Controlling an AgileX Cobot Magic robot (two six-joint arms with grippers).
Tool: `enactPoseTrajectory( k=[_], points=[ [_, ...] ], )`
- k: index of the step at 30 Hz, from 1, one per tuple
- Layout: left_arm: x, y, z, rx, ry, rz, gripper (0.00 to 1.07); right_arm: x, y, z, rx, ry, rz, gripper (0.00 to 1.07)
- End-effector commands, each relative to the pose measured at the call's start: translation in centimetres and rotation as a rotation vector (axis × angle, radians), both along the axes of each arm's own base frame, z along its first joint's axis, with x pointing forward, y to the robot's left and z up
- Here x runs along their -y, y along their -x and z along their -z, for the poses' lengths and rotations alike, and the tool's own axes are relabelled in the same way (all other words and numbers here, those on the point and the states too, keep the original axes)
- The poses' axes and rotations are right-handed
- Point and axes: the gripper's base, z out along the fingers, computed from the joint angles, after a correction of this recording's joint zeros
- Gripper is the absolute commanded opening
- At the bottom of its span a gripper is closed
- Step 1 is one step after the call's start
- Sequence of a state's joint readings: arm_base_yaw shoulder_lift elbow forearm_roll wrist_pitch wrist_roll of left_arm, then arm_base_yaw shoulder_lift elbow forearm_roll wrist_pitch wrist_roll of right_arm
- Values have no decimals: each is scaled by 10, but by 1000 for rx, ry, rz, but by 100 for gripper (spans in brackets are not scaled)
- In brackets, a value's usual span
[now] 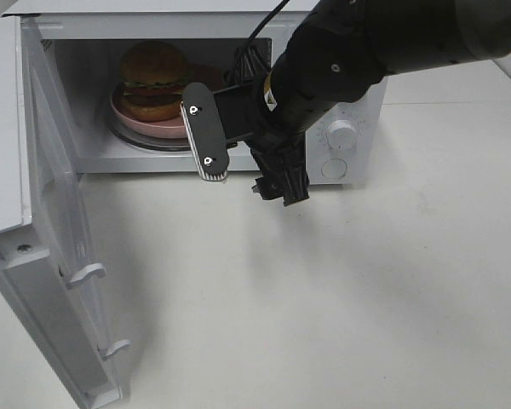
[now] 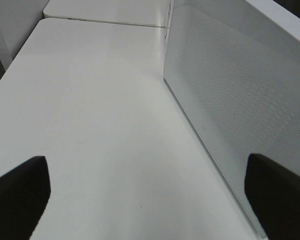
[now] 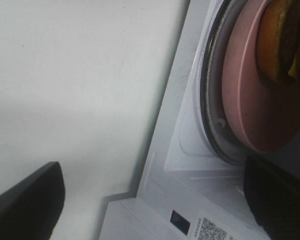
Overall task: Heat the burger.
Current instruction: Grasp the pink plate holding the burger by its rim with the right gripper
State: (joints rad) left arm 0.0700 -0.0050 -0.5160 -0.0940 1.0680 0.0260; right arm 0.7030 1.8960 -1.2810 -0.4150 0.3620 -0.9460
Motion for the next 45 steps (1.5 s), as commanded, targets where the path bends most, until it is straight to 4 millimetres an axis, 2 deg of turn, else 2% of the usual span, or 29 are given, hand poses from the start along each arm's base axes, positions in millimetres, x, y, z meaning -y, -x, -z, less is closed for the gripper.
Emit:
enactPoseTrajectory(
  k=[1,12,21,35,45],
  points=[
    [1,3,0,16,2,2,98,-9,-6,0,18,-8,-9,92],
    [1,3,0,16,2,2,98,-35,-35,6,46,-42,4,90],
    [1,3,0,16,2,2,98,-54,-58,24,44,-83,48,87],
    [1,3,0,16,2,2,98,-67,-76,46,21,-72,91,83],
    [1,3,0,16,1,2,98,-64,-94,55,31,-83,119,81]
  ],
)
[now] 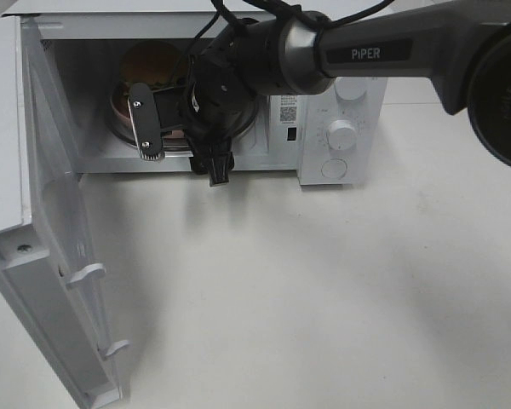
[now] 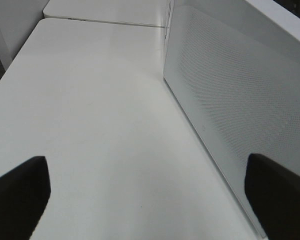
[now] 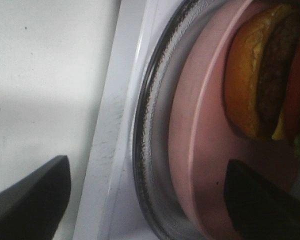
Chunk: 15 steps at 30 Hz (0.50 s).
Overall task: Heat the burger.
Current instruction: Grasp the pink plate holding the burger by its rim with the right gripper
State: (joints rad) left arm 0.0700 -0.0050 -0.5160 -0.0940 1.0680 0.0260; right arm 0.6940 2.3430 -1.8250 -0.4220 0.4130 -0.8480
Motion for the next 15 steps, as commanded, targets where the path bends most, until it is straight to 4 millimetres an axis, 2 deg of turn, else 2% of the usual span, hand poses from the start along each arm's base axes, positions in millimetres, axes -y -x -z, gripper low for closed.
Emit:
enactPoseTrajectory(
  k=[1,15],
  points=[
    [1,3,0,16,1,2,98,4,-9,0,9,-10,24,81],
    [1,3,0,16,1,2,98,-2,-26,6,22,-61,57,80]
  ],
)
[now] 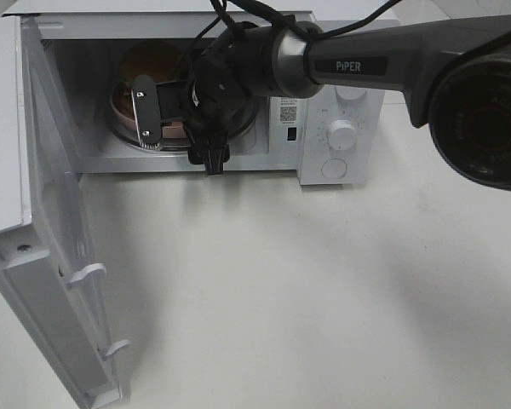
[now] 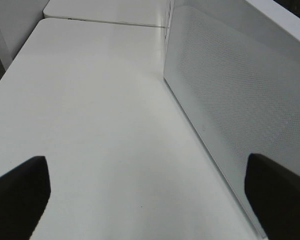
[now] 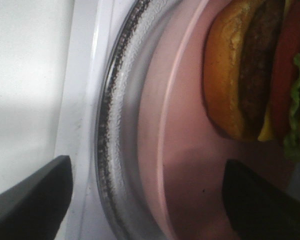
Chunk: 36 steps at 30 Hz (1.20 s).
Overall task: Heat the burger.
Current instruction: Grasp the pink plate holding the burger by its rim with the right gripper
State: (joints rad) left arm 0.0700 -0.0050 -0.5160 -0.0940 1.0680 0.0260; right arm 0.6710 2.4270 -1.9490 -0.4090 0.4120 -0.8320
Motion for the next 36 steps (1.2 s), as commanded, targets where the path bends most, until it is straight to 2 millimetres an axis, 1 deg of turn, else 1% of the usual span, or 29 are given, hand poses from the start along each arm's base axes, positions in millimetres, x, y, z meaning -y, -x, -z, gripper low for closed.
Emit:
enactPoseTrajectory(
  k=[1,10,15,18,19,20,21,22,23,24,25,27,28,29,30,31,32,33,36],
  points=[
    [1,3,0,16,1,2,98,1,-4,-1,1,-16,17,80],
    [0,3,0,16,-1,0,98,-4,-11,5,6,-39,25,78],
    [0,3,0,16,-1,0,98,-8,-15,5,12,-62,30,77],
    [0,3,0,16,-4,-2,98,-9,-15,4,13,-84,35,73],
    [0,3,0,16,-4,-2,98,-10,-15,4,13,-88,35,68],
    [0,3,0,16,-4,-2,98,-10,-15,4,13,-88,35,68],
    [0,3,0,16,-4,-2,98,-10,-15,4,11,-89,36,63],
    [0,3,0,16,-4,-2,98,-10,-15,4,11,-89,36,63],
    [0,3,0,16,-4,-2,98,-10,-15,4,6,-92,39,53],
    [0,3,0,16,-4,-2,98,-10,-15,4,2,-97,42,47],
    [0,3,0,16,-4,-2,98,-10,-15,4,2,-97,42,47],
    [0,3,0,16,-4,-2,98,-11,-14,4,-12,-116,50,21],
    [0,3,0,16,-4,-2,98,-11,-14,4,-12,-116,50,21],
    [0,3,0,16,-4,-2,98,-11,-14,4,-14,-119,52,15],
    [0,3,0,16,-4,-2,98,-12,-14,4,-22,-136,57,5],
    [0,3,0,16,-4,-2,98,-12,-14,4,-22,-136,57,5],
    [0,3,0,16,-4,-2,98,-12,-14,4,-21,-140,57,1],
    [0,3,0,16,-4,-2,98,-13,-12,4,-23,-144,55,0],
    [0,3,0,16,-4,-2,98,-14,-12,4,-24,-147,56,0]
  ],
)
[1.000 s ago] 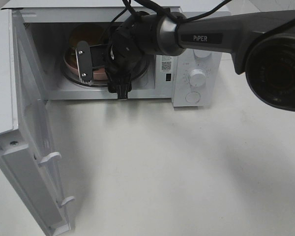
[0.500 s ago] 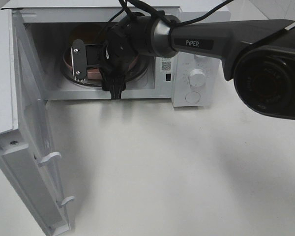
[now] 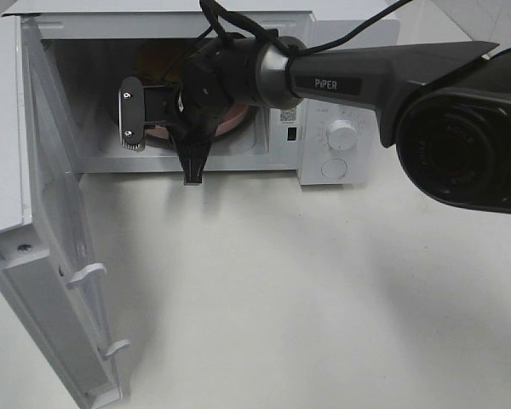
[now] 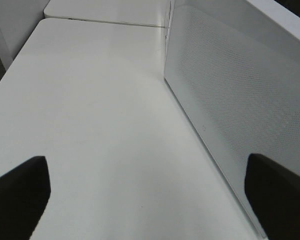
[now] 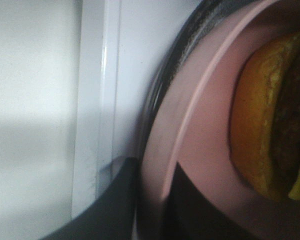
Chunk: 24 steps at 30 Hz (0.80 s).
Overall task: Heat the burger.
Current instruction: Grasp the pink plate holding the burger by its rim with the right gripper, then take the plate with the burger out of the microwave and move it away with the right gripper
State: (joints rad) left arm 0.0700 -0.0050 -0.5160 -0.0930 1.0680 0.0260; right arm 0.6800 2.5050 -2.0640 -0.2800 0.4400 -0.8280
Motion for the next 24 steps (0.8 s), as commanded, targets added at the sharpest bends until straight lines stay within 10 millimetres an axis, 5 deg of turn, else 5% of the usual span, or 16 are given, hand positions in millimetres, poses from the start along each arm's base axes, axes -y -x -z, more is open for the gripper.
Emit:
enactPoseTrajectory(
  k=[1,24],
  points=[
    [0,3,0,16,-3,-1,98,3,-7,-7,41,-47,11,0],
    [0,3,0,16,-3,-1,98,1,3,-34,24,-11,-44,0]
  ],
)
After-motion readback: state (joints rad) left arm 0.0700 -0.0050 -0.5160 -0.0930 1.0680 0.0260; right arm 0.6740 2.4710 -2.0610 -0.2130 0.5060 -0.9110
